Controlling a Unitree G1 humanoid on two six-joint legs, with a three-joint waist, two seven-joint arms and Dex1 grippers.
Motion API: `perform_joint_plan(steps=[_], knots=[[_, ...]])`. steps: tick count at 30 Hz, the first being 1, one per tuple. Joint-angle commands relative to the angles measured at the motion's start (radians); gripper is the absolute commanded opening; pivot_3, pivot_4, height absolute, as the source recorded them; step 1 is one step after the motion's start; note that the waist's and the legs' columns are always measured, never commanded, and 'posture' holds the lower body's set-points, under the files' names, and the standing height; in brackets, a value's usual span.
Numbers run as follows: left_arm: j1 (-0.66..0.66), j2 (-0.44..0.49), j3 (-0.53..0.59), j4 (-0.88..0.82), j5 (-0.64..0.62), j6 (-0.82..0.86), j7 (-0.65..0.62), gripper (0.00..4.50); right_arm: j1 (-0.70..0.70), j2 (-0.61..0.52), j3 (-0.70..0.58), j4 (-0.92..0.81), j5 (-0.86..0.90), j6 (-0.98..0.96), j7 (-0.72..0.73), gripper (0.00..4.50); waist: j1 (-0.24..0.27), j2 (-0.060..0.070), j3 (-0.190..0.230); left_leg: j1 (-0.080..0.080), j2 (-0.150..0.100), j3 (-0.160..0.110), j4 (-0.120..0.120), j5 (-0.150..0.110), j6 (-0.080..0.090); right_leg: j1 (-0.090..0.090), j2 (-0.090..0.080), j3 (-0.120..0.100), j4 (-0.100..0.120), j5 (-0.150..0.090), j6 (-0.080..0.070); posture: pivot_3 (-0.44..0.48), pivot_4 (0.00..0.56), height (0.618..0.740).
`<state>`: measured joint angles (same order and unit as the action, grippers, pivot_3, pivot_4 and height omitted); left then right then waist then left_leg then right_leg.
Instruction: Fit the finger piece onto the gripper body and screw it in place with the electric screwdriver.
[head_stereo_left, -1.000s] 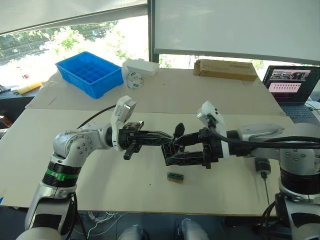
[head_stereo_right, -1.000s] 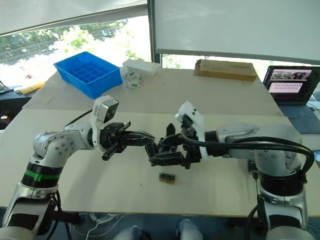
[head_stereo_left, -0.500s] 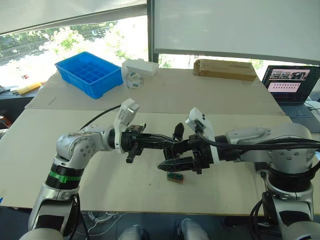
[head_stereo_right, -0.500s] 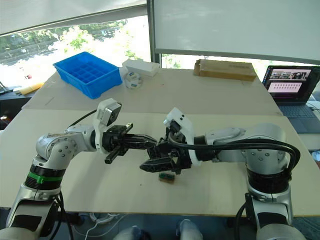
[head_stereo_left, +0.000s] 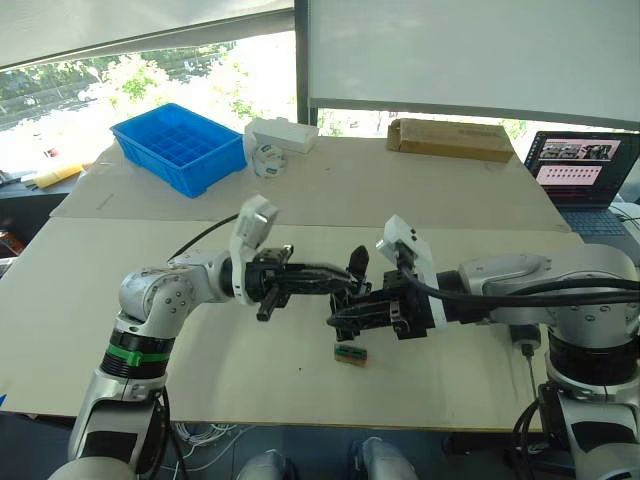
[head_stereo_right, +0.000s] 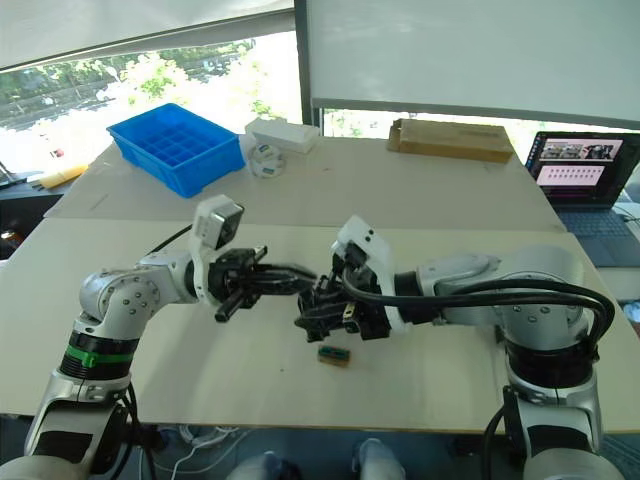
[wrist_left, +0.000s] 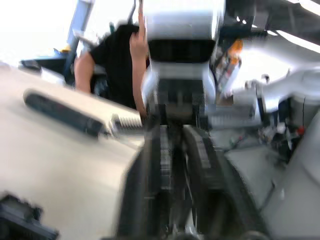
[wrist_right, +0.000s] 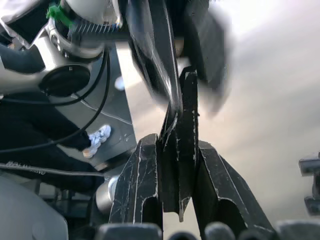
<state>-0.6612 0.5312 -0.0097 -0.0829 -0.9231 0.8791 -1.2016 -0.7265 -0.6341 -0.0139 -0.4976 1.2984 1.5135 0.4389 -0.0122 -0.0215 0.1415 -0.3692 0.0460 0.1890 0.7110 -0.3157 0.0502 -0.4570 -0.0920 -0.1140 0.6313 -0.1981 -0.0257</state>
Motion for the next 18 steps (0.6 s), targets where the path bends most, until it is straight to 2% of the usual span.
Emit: perform_joint_plan(steps=[1,2,4,5,7,10,13,18], knots=[[0.004,0.033,0.022,-0.006,0.052,-0.083,-0.038,2.65,0.025,-0.036,-0.040,-0.052,0.012,-0.068,0.045,0.41,-0.001,0.000,0.000,0.000,0.000,0.000,0.000,0.000,0.000,0.000,0.000,0.000,0.000,0.000,0.000,0.000,0.150,0.740],[0.012,0.042,0.023,0.002,0.082,-0.124,-0.048,3.13,0.040,-0.048,-0.050,-0.060,0.010,-0.083,0.052,0.41,-0.001,0.000,0.000,0.000,0.000,0.000,0.000,0.000,0.000,0.000,0.000,0.000,0.000,0.000,0.000,0.000,0.150,0.740],[0.042,0.073,0.023,0.101,0.224,-0.350,-0.104,4.14,0.117,-0.071,-0.124,-0.087,0.006,-0.162,0.099,0.41,0.000,0.000,0.000,0.000,0.000,0.000,0.000,0.000,0.000,0.000,0.000,0.000,0.000,0.000,0.000,0.000,0.150,0.740],[0.054,0.090,0.016,0.160,0.286,-0.451,-0.141,4.48,0.149,-0.084,-0.145,-0.101,-0.006,-0.198,0.124,0.41,0.002,0.000,0.000,0.000,0.000,0.000,0.000,0.000,0.000,0.000,0.000,-0.001,0.000,0.000,0.000,0.000,0.150,0.740],[0.063,0.110,-0.003,0.257,0.379,-0.611,-0.195,4.50,0.198,-0.110,-0.159,-0.125,-0.039,-0.258,0.166,0.41,0.001,0.000,0.000,0.000,0.000,0.001,0.000,0.000,0.000,0.000,0.001,-0.001,0.000,0.000,0.000,0.000,0.150,0.740],[0.052,0.089,-0.007,0.389,0.447,-0.776,-0.243,4.50,0.274,-0.112,-0.160,-0.152,-0.134,-0.394,0.230,0.41,0.002,0.000,0.000,0.000,0.000,0.001,0.000,0.000,0.000,0.000,0.000,-0.001,-0.001,0.000,0.000,0.000,0.150,0.740],[0.031,0.048,-0.037,0.510,0.526,-0.892,-0.247,4.50,0.374,-0.100,-0.134,-0.159,-0.301,-0.588,0.305,0.41,0.018,0.000,0.000,-0.001,0.000,0.000,0.000,0.000,0.000,0.000,0.000,-0.002,-0.002,0.000,0.000,0.000,0.150,0.740],[-0.021,-0.044,-0.124,0.672,0.648,-1.009,-0.254,4.50,0.445,-0.097,-0.070,-0.121,-0.490,-0.779,0.374,0.41,0.025,-0.001,0.000,-0.002,-0.001,0.000,0.001,0.000,0.001,0.000,0.000,-0.002,-0.002,0.000,0.001,0.000,0.150,0.740]])
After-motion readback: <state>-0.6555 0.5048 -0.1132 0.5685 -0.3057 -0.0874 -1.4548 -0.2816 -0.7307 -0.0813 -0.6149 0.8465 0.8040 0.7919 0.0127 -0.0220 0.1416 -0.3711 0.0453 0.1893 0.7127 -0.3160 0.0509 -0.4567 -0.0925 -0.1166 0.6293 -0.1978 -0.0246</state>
